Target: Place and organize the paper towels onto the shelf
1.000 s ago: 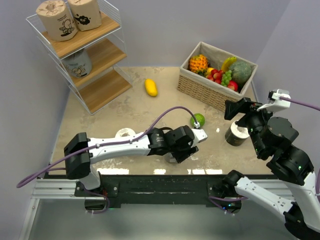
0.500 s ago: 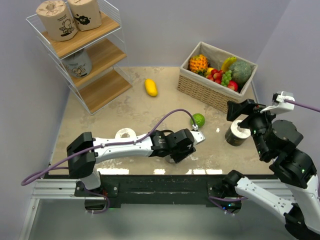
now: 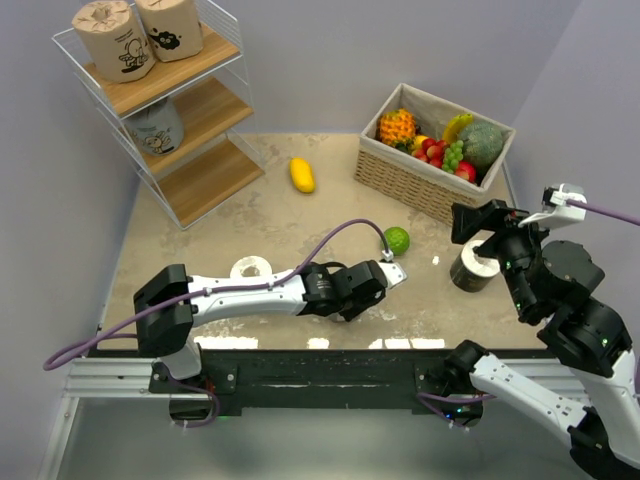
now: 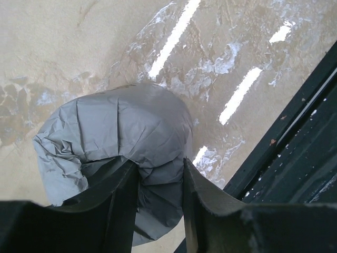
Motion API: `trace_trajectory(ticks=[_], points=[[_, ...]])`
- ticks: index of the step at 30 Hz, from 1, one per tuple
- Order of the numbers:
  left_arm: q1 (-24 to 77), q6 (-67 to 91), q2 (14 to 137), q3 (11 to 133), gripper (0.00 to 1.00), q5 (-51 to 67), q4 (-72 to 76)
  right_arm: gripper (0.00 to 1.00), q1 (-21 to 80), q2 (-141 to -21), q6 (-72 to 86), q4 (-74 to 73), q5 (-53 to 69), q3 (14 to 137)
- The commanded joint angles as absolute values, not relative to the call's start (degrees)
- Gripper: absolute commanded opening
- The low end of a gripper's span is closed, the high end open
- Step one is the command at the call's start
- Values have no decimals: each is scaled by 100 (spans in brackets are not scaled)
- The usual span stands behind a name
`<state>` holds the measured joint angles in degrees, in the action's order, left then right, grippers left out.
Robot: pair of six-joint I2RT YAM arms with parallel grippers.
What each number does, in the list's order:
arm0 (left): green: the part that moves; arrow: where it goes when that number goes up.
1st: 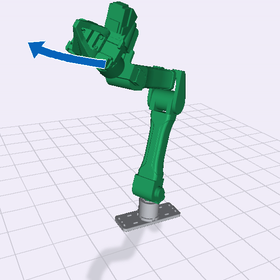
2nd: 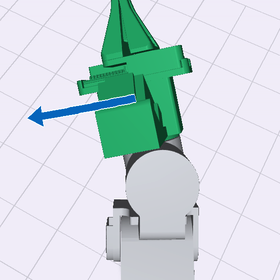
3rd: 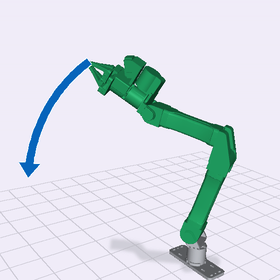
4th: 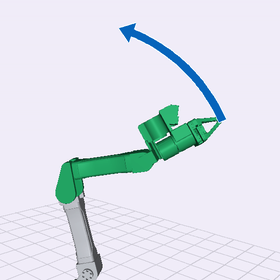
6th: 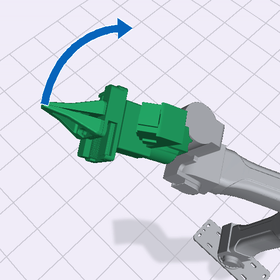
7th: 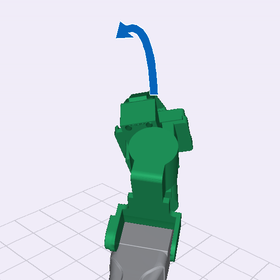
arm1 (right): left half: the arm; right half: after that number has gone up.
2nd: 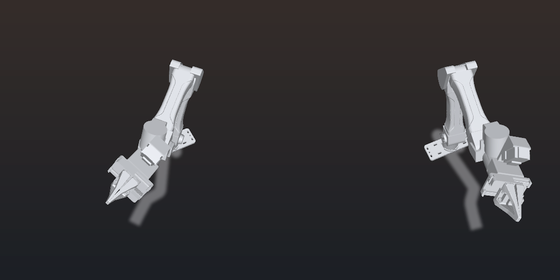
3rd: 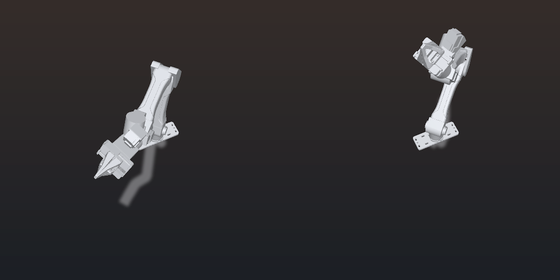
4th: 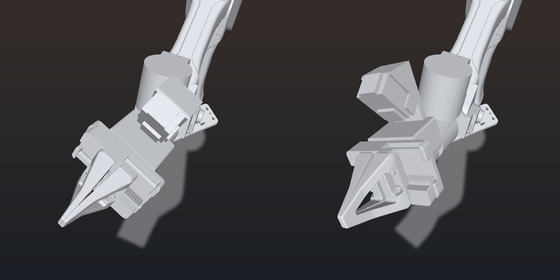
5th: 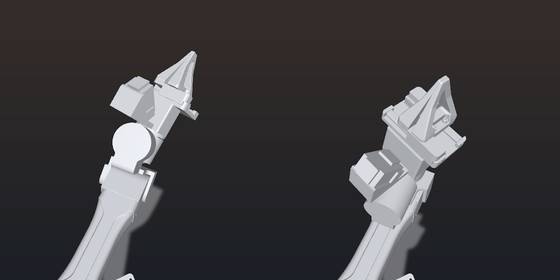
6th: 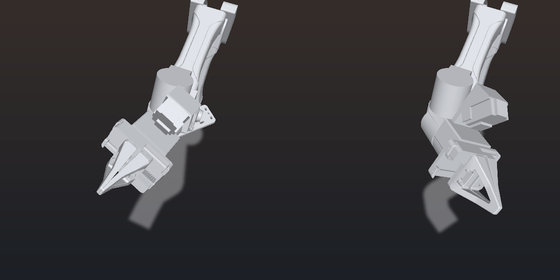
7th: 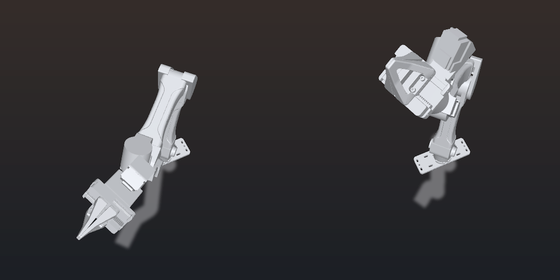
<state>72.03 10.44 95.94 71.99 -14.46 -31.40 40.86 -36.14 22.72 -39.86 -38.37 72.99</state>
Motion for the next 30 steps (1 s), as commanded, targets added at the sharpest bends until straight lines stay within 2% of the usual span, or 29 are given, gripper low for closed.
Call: trace_trajectory(ticks=[1,10,16,23,30], points=[[7154,923,9501,7409,37,-1932,-3225,88,4087,-3568,2426,-3841,-3727,7128],[6575,370,9448,7927,36,-2794,-3603,88,4087,-3525,2619,-3753,-3393,6776],[5767,-359,9203,8612,36,-3627,-3893,88,4087,-3393,2619,-3692,-3322,6671],[4590,-1264,9097,9246,36,-3990,-3446,88,4096,-3278,2602,-3480,-3085,6477],[3622,-1959,9693,10159,35,-4183,-2875,88,4096,-3270,2575,-3331,-2865,6487]])
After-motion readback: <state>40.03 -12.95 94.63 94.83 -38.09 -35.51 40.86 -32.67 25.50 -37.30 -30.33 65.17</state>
